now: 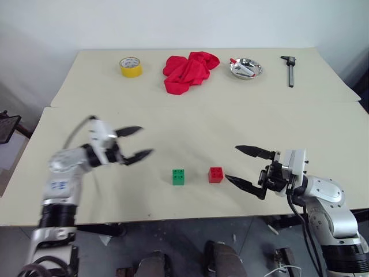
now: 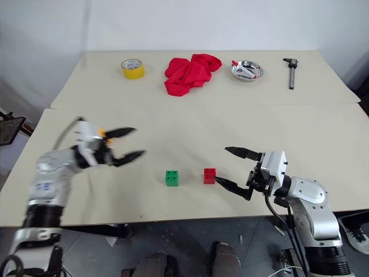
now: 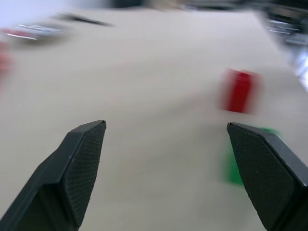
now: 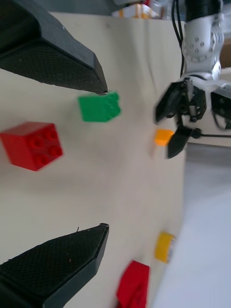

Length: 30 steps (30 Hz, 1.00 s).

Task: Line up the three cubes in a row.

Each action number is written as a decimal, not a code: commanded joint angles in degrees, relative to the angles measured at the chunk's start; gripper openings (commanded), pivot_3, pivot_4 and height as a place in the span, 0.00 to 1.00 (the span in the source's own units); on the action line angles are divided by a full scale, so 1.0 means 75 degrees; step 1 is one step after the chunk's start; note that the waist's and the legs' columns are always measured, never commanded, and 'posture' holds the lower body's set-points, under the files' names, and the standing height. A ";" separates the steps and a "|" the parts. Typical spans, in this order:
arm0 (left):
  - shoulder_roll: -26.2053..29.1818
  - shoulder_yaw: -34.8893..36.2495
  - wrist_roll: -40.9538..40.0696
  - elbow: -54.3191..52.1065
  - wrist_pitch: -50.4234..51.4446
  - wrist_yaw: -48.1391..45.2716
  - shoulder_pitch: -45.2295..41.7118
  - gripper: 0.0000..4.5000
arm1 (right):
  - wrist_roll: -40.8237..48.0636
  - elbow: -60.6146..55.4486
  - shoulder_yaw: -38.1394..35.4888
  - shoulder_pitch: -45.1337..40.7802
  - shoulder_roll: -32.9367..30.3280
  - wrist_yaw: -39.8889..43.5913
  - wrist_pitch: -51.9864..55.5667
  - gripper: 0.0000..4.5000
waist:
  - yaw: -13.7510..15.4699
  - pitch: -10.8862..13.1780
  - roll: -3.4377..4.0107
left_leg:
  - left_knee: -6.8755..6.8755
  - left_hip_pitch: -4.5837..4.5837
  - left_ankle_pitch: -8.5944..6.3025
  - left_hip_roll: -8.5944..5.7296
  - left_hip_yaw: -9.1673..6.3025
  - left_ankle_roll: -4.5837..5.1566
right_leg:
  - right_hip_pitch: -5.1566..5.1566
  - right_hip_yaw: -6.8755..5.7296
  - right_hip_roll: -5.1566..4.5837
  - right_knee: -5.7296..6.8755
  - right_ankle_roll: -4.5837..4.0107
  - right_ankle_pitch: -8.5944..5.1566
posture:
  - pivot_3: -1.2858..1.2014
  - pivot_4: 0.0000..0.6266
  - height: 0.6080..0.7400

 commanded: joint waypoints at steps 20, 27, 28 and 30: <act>-0.0902 0.1533 0.0275 -0.0428 0.0020 0.3798 0.1667 0.97 | -0.0176 0.0000 0.0369 -0.0797 0.0746 -0.0529 -0.0340 1.00 | 0.0286 -0.0006 -0.0028 | 0.0027 -0.0011 -0.0012 -0.0017 -0.0014 0.0020 | 0.0018 0.0005 -0.0003 -0.0013 0.0018 0.0011 | 0.52 0.24 1.00; 0.0150 0.0546 0.0729 0.2674 -0.0364 0.2148 -0.0704 0.97 | -0.0155 -0.0182 0.0408 -0.0698 0.0691 -0.0590 -0.0248 1.00 | 0.0134 -0.0007 -0.0028 | 0.0011 -0.0011 -0.0011 -0.0023 0.0042 0.0015 | 0.0005 -0.0007 0.0007 -0.0010 0.0019 0.0012 | 0.52 0.24 1.00; 0.0193 0.0441 0.0805 0.3047 -0.0469 0.1981 -0.0940 0.97 | -0.0160 -0.0206 0.0411 -0.0685 0.0695 -0.0617 -0.0241 1.00 | 0.0114 -0.0007 -0.0027 | 0.0007 -0.0011 -0.0011 -0.0023 0.0059 0.0014 | 0.0004 -0.0012 0.0007 -0.0010 0.0019 0.0012 | 0.52 0.24 1.00; 0.0245 0.0177 0.0943 0.3918 -0.0485 0.1521 -0.1521 0.97 | -0.0170 -0.0352 0.0413 -0.0566 0.0713 -0.0714 -0.0224 1.00 | 0.0106 -0.0006 -0.0028 | 0.0000 -0.0011 -0.0011 -0.0023 0.0061 0.0013 | 0.0004 -0.0013 0.0008 -0.0014 0.0020 0.0011 | 0.52 0.24 1.00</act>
